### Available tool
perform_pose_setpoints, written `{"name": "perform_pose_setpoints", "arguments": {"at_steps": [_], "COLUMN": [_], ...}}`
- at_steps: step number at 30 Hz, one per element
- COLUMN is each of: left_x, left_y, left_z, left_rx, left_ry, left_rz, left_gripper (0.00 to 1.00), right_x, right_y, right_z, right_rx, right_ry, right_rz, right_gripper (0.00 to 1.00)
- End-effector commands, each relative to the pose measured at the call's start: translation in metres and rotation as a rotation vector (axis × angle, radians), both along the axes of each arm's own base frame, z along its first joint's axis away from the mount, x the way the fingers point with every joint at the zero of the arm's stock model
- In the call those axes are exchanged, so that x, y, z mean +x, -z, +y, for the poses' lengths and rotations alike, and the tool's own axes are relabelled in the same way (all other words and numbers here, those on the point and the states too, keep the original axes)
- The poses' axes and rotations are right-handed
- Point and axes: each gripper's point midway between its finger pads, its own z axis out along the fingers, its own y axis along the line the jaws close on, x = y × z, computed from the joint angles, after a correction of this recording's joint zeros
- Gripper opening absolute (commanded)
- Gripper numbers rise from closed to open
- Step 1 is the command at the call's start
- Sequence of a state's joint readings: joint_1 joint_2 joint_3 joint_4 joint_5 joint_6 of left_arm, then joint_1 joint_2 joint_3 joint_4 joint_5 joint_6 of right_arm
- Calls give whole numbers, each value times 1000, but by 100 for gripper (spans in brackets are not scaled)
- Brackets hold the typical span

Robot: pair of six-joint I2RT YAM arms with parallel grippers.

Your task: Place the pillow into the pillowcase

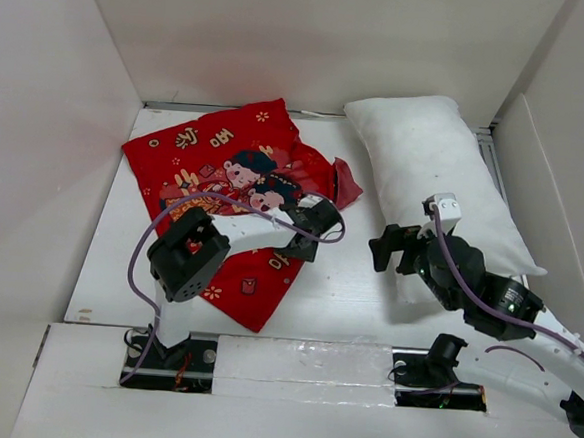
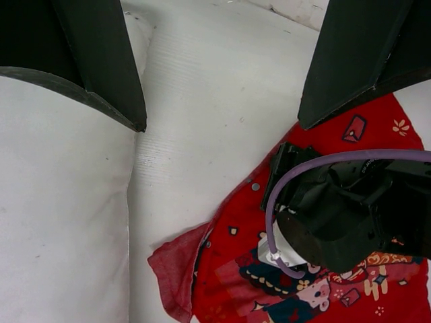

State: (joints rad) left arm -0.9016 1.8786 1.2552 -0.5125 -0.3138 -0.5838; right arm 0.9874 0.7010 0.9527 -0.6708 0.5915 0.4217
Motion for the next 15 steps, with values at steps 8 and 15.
{"name": "perform_pose_setpoints", "arguments": {"at_steps": [8,15], "left_x": [-3,6], "left_y": [-13,-31], "left_z": [0,-5], "left_rx": [-26,-50], "left_ry": [7,1], "left_rz": [-16,-58], "left_gripper": [18,5], "right_x": [4,5], "right_y": [-11,-5], "right_z": [10,11], "right_rx": [43,28], "right_ry": [-13,-13], "right_rz": [-28,-18], "right_gripper": [100,100]}}
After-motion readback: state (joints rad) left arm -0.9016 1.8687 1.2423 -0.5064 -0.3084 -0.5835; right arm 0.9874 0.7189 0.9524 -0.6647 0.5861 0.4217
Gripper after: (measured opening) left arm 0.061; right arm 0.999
